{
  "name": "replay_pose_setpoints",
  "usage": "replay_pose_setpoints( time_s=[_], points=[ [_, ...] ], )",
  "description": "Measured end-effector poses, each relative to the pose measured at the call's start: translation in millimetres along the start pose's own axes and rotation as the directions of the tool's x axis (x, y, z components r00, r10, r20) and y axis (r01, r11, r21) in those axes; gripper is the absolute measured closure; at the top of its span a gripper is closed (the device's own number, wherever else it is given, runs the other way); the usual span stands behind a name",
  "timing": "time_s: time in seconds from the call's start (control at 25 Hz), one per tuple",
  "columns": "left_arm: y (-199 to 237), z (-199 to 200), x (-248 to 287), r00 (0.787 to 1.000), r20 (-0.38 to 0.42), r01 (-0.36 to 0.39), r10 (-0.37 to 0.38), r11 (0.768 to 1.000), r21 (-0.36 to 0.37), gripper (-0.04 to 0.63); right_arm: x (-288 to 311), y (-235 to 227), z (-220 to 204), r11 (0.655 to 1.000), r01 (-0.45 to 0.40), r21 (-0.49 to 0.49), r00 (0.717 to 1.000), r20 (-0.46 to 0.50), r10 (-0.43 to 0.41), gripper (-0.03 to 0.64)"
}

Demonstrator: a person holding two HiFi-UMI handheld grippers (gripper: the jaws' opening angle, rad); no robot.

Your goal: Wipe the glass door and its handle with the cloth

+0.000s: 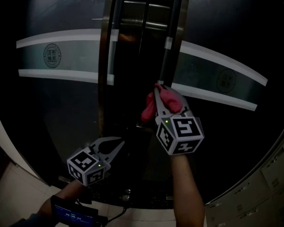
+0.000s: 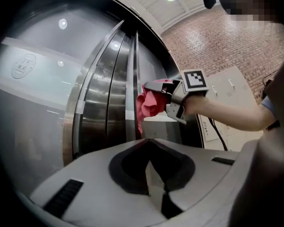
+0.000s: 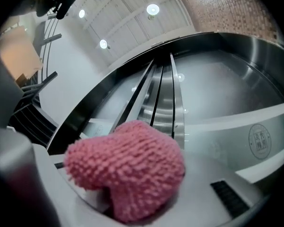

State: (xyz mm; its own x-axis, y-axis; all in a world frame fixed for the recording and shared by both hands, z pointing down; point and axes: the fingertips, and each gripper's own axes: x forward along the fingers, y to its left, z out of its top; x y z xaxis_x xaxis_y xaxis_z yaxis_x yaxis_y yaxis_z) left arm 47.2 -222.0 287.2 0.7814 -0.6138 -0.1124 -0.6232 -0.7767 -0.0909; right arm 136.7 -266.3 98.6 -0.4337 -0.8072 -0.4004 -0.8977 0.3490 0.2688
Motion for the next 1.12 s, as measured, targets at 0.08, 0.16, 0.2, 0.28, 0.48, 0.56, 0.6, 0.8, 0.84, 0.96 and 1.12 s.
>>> replay_pose_setpoints(
  time_s=[0.08,0.16,0.2,0.28,0.48,0.56,0.6,0.8,0.84,0.96,1.12],
  points=[
    [5,2,8,0.999,0.007,-0.034,0.034,0.999,0.009,0.58,18,-26,21,1.0,-0.001,0.0,1.0,0.024,0.001,0.565],
    [9,5,18,0.998,0.011,-0.062,0.061,0.998,0.017,0.58,35,-51,42,1.0,-0.003,0.007,0.999,0.042,0.002,0.565],
    [10,5,24,0.998,0.011,-0.07,0.07,0.997,0.02,0.578,42,-62,52,1.0,0.0,-0.002,0.999,0.046,0.0,0.565],
    [11,4,33,0.996,0.016,-0.085,0.085,0.996,0.022,0.58,53,-77,66,0.999,0.008,-0.04,0.999,0.054,-0.006,0.565],
    [15,0,47,0.993,0.012,-0.119,0.119,0.992,0.028,0.578,57,-81,55,0.997,-0.012,-0.08,0.998,0.065,0.017,0.564],
    [11,-1,53,0.993,0.008,-0.114,0.114,0.993,0.038,0.58,47,-75,39,0.995,-0.016,-0.096,0.997,0.068,0.023,0.565],
    [8,-1,55,0.994,0.005,-0.11,0.11,0.993,0.043,0.579,41,-70,28,0.994,-0.018,-0.105,0.997,0.066,0.025,0.564],
    [3,-5,55,0.995,0.008,-0.1,0.099,0.994,0.046,0.58,9,-45,-43,0.998,-0.02,-0.066,1.0,0.012,0.021,0.565],
    [1,-6,55,0.995,0.006,-0.1,0.1,0.994,0.038,0.58,2,-42,-59,0.999,-0.015,-0.043,1.0,-0.006,0.015,0.565],
    [1,-13,52,0.994,0.001,-0.107,0.107,0.994,0.023,0.58,-18,-32,-106,1.0,-0.001,0.012,0.997,-0.072,0.002,0.565],
    [-6,-19,53,0.996,-0.011,-0.087,0.087,0.996,0.016,0.58,-31,-22,-162,0.998,0.012,0.063,0.985,-0.172,-0.001,0.565]
  ],
)
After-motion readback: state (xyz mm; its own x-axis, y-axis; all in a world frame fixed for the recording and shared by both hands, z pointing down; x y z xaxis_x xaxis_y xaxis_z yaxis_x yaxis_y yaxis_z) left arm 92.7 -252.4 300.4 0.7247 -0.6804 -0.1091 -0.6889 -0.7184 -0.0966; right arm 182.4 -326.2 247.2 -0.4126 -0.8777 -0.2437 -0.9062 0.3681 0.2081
